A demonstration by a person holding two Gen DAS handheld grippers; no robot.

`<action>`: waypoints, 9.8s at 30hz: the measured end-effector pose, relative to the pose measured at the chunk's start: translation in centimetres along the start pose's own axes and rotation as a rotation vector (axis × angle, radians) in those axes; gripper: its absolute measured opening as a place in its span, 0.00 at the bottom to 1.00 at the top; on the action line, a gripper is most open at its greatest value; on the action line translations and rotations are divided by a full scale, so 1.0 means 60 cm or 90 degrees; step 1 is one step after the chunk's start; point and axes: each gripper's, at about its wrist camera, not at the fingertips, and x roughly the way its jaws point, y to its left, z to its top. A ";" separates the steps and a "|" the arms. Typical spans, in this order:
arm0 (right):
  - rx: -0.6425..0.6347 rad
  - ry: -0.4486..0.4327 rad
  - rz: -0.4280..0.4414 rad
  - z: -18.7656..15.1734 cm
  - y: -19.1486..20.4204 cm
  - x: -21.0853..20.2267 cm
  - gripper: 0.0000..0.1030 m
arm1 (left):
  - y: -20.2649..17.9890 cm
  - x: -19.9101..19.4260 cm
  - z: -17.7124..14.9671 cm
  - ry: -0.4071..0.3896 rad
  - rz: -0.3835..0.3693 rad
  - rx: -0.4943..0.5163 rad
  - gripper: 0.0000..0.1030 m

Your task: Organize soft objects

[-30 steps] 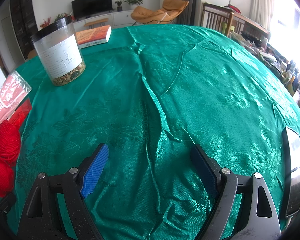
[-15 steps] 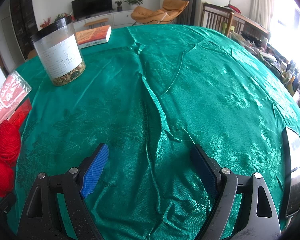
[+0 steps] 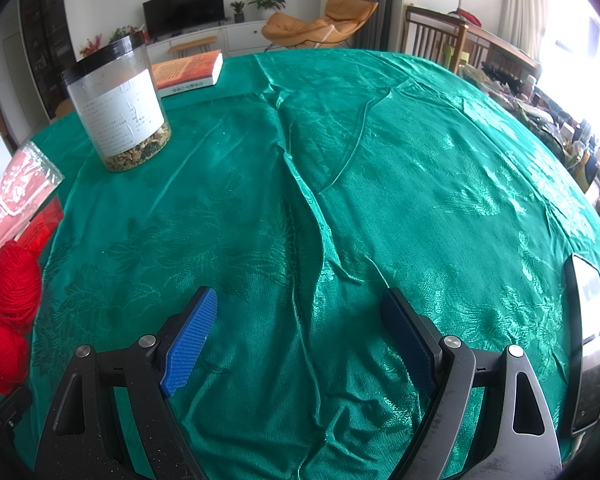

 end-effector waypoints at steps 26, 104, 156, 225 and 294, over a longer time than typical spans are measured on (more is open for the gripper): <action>0.007 0.000 -0.006 -0.002 0.004 -0.001 0.84 | 0.000 -0.001 -0.001 0.000 0.001 -0.001 1.00; 0.004 0.000 0.000 -0.021 0.029 -0.016 0.85 | -0.001 -0.001 -0.001 0.000 0.002 -0.002 1.00; 0.025 -0.123 0.148 -0.020 0.093 -0.100 0.84 | 0.122 -0.252 0.004 -0.130 -0.011 -0.082 1.00; 0.006 0.076 0.120 0.290 -0.041 0.065 0.39 | 0.190 -0.183 0.257 -0.082 -0.090 -0.148 0.15; 0.019 -0.085 0.107 -0.078 0.079 -0.130 0.71 | 0.056 -0.084 0.094 -0.118 -0.109 -0.039 0.97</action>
